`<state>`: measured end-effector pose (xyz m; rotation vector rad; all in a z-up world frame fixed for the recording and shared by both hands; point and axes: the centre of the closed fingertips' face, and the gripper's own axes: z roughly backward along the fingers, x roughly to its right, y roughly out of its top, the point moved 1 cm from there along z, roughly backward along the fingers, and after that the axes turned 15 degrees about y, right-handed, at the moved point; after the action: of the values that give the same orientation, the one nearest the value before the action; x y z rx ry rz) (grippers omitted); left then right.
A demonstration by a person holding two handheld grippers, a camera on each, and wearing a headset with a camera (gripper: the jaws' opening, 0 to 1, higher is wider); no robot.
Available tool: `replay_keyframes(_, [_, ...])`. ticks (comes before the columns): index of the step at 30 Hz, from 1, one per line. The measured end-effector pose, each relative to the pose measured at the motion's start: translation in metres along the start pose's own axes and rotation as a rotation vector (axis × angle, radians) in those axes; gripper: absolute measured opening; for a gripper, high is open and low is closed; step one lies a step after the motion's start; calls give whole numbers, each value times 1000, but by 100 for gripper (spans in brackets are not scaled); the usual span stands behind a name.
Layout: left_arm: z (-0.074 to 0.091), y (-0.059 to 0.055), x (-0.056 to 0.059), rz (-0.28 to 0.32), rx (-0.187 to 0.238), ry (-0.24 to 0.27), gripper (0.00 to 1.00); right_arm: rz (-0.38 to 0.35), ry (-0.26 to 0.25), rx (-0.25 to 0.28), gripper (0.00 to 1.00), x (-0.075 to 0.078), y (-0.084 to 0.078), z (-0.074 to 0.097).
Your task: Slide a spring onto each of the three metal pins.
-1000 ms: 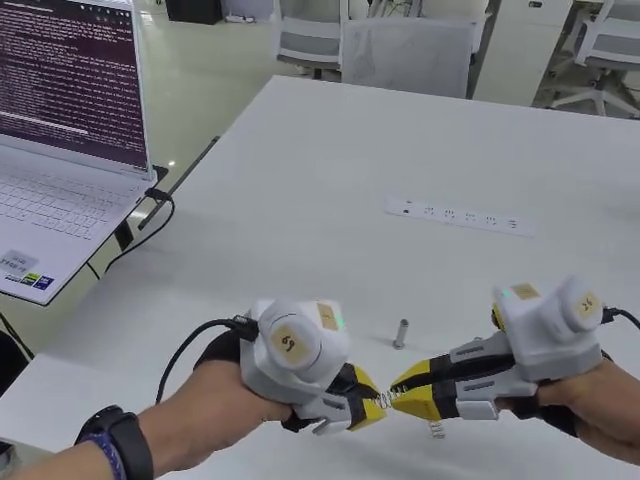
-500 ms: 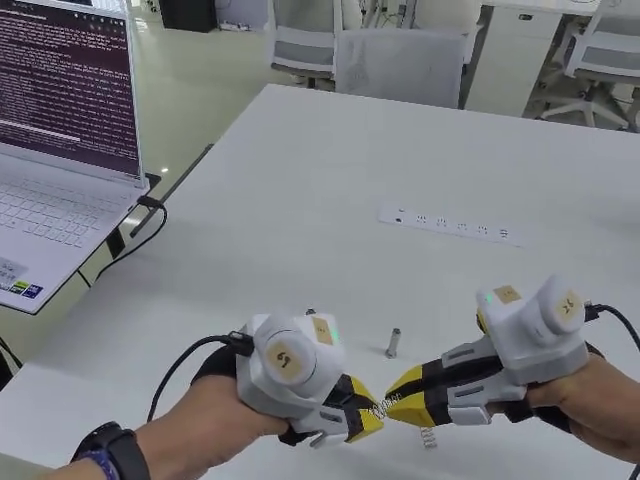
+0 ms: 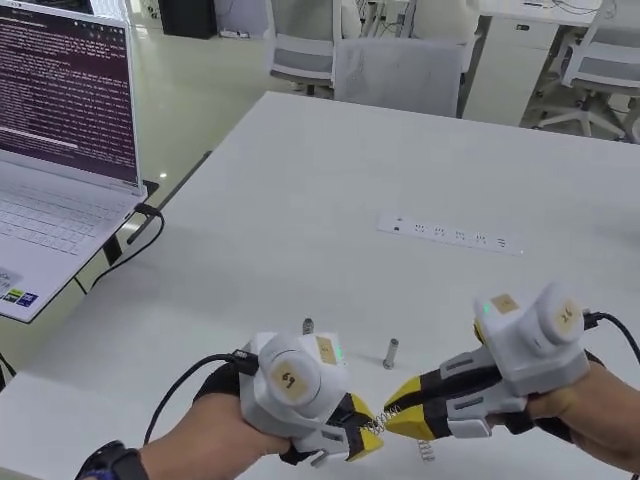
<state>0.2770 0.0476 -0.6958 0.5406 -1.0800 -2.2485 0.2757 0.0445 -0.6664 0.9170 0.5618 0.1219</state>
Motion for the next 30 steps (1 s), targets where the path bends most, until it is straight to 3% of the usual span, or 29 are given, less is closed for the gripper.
replay_keyframes(6, [-2,5,1,8,65,1,2,24,5,-66,9,-1,-1,4])
replay_keyframes(14, [-3,20,4,42,150,-7,2,90,9,-207,13,-5,2,11])
replay_keyframes(20, [-3,33,0,76,197,-12,2,108,7,-265,13,-6,4,16])
replay_keyframes(30, [-3,50,1,59,242,-25,2,138,21,-328,10,-8,9,27])
